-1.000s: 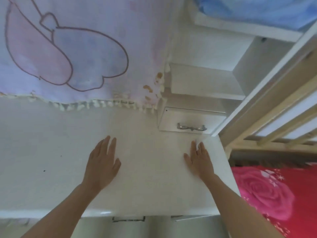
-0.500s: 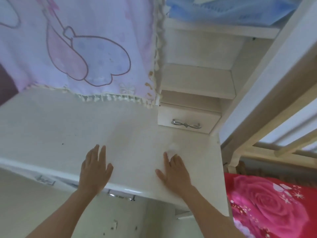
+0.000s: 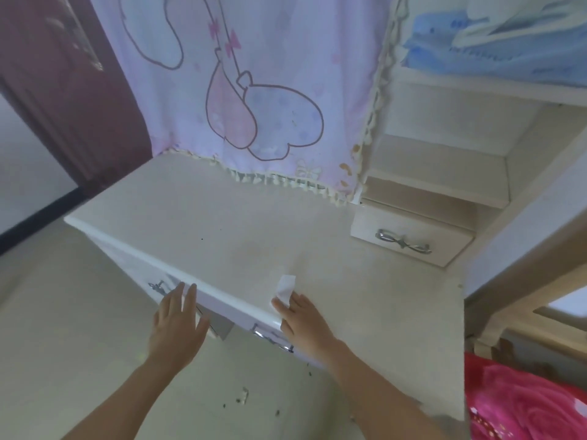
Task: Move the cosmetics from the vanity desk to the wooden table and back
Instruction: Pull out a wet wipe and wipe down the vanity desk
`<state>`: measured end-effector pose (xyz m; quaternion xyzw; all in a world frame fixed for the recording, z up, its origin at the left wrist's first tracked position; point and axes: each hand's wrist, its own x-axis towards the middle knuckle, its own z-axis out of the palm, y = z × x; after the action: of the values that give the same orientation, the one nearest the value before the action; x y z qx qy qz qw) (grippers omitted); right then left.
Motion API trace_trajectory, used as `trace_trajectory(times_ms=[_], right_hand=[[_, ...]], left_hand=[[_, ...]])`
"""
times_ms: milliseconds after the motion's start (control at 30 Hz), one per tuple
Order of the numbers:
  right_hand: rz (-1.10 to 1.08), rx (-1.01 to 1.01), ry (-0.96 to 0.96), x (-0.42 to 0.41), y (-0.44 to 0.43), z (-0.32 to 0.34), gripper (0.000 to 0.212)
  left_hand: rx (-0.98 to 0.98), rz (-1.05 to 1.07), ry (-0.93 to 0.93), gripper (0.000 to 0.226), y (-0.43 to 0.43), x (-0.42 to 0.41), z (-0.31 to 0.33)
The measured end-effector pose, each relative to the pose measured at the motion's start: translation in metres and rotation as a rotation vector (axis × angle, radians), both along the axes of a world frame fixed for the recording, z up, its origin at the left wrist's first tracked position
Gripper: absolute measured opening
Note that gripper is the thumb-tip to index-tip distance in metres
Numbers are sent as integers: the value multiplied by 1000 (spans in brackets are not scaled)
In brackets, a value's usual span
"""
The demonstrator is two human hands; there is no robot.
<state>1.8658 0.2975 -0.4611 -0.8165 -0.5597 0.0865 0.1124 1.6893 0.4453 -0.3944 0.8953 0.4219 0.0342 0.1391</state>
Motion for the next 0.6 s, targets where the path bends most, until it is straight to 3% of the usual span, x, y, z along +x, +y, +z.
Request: trace_trajectory(times_ms=[100,233,333,433,600], right_hand=[[-135,-35,-49,2,-33,1,45],[-569,-150,-104,53,-99,8,58],[-767,-290,-22,97,-149,11,60],[-796,-347,-69,131,-165,5,68],[-819,-230,-52,167,-171,-4,49]], left_hand=[[-14,-12,15,62,-11,-6,-3],[-3,-111,23,63,-32,10,-11],[99,-290,35,60,-48,33,-25],[130,-464,-34,50,-72,66,-48],[159,-553,-106,50,-116,101,-67]])
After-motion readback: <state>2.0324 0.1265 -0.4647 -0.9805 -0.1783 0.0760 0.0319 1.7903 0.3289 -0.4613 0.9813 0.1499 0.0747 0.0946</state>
